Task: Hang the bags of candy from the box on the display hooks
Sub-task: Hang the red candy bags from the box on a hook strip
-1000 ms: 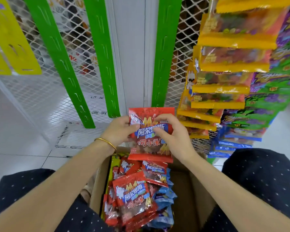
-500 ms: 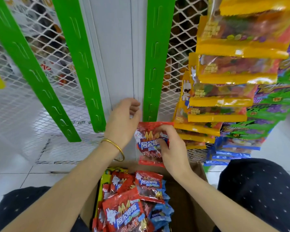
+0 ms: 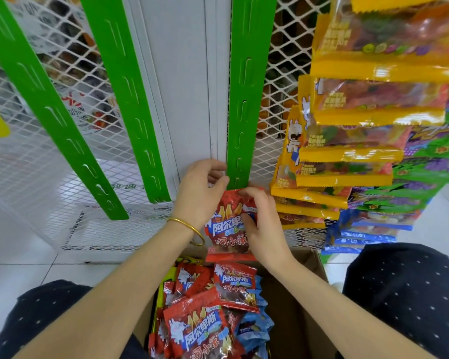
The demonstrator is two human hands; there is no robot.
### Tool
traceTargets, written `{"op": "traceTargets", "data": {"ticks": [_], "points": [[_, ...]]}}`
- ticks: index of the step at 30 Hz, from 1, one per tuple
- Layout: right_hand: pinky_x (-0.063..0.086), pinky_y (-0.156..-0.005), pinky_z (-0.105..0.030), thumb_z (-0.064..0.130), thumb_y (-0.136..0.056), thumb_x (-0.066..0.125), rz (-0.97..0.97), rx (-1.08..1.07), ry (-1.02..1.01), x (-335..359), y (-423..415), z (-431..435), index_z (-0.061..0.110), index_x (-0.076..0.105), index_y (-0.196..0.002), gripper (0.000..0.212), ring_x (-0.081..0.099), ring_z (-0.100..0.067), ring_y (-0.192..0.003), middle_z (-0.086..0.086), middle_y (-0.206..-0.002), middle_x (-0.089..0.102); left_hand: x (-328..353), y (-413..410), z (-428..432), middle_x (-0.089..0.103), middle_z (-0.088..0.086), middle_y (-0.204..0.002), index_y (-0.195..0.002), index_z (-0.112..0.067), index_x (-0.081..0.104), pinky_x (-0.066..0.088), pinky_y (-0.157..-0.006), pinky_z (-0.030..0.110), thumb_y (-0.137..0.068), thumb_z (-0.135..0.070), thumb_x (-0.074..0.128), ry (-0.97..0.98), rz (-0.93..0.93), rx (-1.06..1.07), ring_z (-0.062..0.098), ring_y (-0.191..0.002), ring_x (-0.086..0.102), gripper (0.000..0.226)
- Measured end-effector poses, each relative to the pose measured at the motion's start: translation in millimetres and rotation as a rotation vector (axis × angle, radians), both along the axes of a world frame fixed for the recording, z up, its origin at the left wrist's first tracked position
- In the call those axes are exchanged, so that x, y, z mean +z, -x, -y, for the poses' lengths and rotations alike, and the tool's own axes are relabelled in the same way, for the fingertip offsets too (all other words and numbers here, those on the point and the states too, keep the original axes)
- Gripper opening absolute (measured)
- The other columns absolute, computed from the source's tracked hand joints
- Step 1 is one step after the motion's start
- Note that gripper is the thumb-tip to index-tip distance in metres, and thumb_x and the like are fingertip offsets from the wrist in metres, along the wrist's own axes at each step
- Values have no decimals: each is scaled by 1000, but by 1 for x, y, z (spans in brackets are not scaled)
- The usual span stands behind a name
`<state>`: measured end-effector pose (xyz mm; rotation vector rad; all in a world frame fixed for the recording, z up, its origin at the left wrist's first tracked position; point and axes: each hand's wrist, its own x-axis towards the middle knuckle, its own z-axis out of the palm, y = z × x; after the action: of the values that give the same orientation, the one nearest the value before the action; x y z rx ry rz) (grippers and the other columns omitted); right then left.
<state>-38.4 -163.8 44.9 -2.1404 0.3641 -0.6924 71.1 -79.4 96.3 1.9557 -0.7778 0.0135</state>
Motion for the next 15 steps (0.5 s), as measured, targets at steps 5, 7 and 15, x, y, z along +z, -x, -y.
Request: {"op": "traceTargets", "data": {"ticks": [5,7,15], "points": [[29,-90,-1,-13,-83,52,13,22,11,1,5,1,11,50,-119,44,39,1,-107,1,-114,47,3,3,-1,54,-12,-74,-82,-19,52,40,-61,3,-84,-16,64,5,-28,-12,-1,-69,51,13],[31,-89,-2,-13,-82,52,32,21,25,1,6,1,11,53,-113,40,41,4,-103,1,-110,48,3,3,-2,51,-10,-66,-73,-24,47,38,-54,7,-84,-20,65,-29,-23,-23,1,-61,48,21],[34,-84,-1,-11,-85,51,115,-49,32,4,12,0,14,62,-105,34,45,9,-98,4,-106,52,7,-2,-7,57,14,-65,-81,0,52,41,-61,32,-91,-22,56,-138,-33,-165,21,-62,52,24]]}}
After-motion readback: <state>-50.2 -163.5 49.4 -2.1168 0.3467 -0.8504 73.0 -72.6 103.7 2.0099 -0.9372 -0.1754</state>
